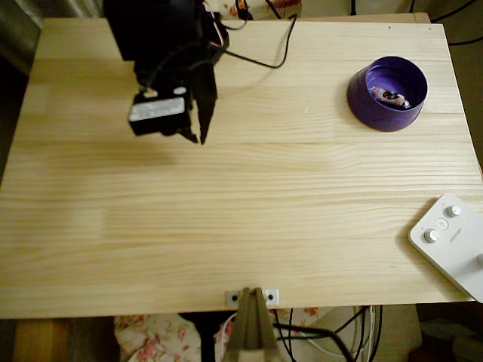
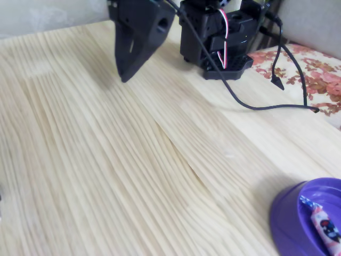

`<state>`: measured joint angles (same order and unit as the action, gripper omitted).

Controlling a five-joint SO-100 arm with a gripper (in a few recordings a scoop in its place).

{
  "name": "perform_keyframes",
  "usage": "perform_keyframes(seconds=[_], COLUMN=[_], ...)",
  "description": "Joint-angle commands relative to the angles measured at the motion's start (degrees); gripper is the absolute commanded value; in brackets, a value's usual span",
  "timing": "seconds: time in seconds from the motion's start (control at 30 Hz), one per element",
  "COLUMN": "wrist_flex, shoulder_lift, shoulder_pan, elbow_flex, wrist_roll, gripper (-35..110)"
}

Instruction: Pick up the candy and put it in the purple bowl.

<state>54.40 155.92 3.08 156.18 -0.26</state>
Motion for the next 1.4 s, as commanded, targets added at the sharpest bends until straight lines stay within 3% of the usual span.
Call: perform_keyframes(seconds=[0.0, 0.23, 1.37], wrist_flex=[-2.11, 0.7, 1.05], shoulder_lift=[9.49, 32.87, 33.13], shoulder_pan=[-1.05, -4.92, -6.68], elbow_flex=[3.96, 16.35, 17.75], wrist_roll=[0.88, -1.49, 0.09], gripper=[-1, -1, -1])
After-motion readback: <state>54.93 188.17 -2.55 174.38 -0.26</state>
